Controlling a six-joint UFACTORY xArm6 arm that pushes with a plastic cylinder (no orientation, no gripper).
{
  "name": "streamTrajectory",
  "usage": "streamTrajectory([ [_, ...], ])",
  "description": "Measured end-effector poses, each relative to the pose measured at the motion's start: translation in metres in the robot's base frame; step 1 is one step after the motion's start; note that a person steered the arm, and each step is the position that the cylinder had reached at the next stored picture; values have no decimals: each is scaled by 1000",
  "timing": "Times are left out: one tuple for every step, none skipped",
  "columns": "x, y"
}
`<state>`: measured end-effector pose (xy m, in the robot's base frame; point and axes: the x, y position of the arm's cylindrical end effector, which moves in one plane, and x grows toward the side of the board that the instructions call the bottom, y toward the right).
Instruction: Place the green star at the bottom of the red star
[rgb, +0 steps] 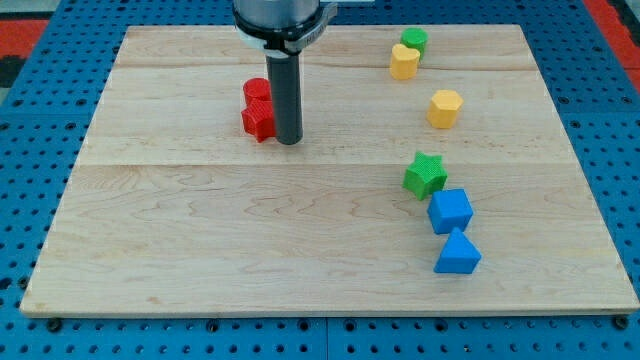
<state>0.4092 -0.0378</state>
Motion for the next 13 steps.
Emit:
streamTrajectory([
  [0, 67],
  [0, 76],
  [0, 86],
  [1, 145],
  [26, 154],
  [61, 196],
  [57, 232],
  [69, 192],
  [69, 167],
  [76, 184],
  [77, 151],
  [77, 110],
  [92, 115],
])
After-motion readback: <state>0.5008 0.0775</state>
